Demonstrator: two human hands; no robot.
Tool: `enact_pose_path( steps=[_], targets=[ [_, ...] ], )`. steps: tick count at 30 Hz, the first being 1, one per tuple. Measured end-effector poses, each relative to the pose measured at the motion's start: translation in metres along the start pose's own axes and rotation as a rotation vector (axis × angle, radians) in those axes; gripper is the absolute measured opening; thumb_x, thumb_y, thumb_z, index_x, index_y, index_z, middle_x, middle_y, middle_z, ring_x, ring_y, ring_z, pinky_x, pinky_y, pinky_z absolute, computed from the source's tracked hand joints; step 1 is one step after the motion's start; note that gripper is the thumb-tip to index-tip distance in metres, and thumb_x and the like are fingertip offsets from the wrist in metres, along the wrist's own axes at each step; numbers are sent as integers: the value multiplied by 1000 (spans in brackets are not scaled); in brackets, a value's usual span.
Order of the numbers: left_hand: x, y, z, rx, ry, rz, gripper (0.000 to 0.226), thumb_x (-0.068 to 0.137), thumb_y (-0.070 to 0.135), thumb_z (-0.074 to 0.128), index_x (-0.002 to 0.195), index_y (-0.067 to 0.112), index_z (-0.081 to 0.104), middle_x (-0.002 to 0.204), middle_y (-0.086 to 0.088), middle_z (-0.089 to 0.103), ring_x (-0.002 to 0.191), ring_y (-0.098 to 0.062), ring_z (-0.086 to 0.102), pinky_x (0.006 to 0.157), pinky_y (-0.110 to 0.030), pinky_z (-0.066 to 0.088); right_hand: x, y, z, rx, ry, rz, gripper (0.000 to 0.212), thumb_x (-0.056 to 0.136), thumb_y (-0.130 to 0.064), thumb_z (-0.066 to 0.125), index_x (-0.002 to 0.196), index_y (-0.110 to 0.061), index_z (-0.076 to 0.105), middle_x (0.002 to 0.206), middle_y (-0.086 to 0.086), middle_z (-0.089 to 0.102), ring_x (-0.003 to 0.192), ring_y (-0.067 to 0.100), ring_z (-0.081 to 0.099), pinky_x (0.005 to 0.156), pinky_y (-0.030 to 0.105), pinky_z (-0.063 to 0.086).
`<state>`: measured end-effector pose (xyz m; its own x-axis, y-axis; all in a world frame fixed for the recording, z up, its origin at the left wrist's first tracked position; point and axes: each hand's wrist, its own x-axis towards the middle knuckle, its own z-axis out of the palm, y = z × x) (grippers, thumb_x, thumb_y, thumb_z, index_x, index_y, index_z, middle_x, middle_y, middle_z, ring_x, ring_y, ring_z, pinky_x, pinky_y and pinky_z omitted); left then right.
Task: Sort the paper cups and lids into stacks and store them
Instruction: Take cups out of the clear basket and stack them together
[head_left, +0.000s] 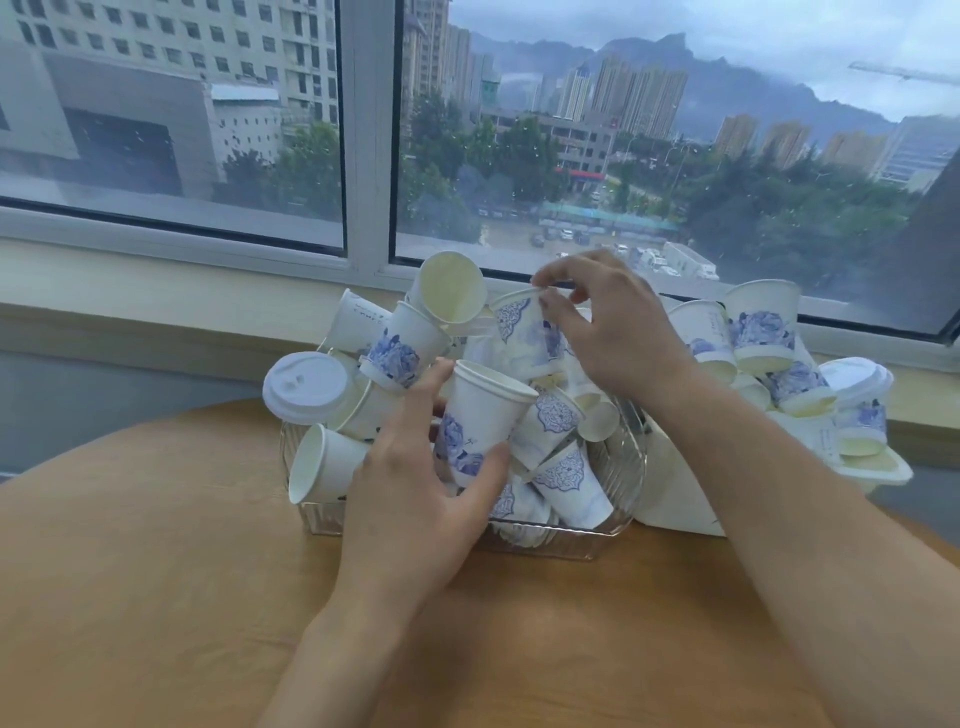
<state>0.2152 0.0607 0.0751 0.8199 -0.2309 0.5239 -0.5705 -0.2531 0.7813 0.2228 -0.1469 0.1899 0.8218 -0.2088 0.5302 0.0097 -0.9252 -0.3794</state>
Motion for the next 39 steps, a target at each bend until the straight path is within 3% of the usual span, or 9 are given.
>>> enact_pose_path(
  steps=[8, 13, 17, 20, 28, 35, 39],
  targets=[
    [-1, -2, 5, -16, -16, -5, 73, 85, 45, 79, 147, 49, 42, 118, 23, 61, 106, 0, 63, 82, -38, 60, -6, -2, -3, 7, 2, 24, 7, 104, -29, 61, 103, -28, 67, 114, -8, 60, 93, 8, 58, 87, 29, 38],
    [-1, -4, 8, -16, -32, -8, 73, 86, 45, 79, 148, 48, 40, 119, 23, 62, 107, -1, 63, 83, -40, 61, -12, -1, -11, 68, 56, 11, 8, 103, -27, 62, 98, -28, 68, 102, -12, 63, 83, -8, 56, 78, 24, 37],
    [-2, -4, 8, -7, -26, -5, 73, 86, 47, 79, 148, 47, 40, 117, 22, 62, 105, -1, 64, 82, -39, 60, -22, -9, -19, 278, 106, 20, 9, 104, -23, 63, 99, -26, 70, 96, -13, 69, 90, 2, 61, 71, 26, 44],
    [-2, -3, 8, -13, -23, -2, 73, 86, 47, 79, 148, 49, 39, 118, 22, 62, 105, -1, 63, 83, -38, 60, -33, -15, -21, 388, 54, 35, 11, 104, -23, 63, 97, -28, 70, 95, -12, 72, 92, 4, 63, 77, 34, 52],
    [-1, -4, 9, -16, -19, 3, 75, 87, 45, 79, 150, 47, 38, 119, 25, 61, 106, 1, 63, 82, -35, 60, -51, -14, -18, 421, -29, 47, 10, 104, -24, 63, 99, -27, 71, 99, -8, 73, 98, 9, 65, 78, 38, 51],
    [-1, -4, 8, -16, -24, 9, 76, 88, 45, 78, 151, 47, 36, 125, 22, 60, 110, -3, 63, 85, -40, 60, -59, -14, -18, 458, -85, 50, 11, 103, -22, 64, 98, -27, 72, 99, -7, 73, 100, 10, 65, 80, 34, 53],
    [0, -3, 6, -36, -20, 13, 77, 87, 43, 79, 151, 48, 35, 123, 22, 60, 110, -4, 63, 85, -40, 60, -62, -17, -12, 424, -144, 28, 13, 102, -20, 66, 97, -28, 73, 100, -9, 72, 100, 11, 65, 82, 38, 54]
  ],
)
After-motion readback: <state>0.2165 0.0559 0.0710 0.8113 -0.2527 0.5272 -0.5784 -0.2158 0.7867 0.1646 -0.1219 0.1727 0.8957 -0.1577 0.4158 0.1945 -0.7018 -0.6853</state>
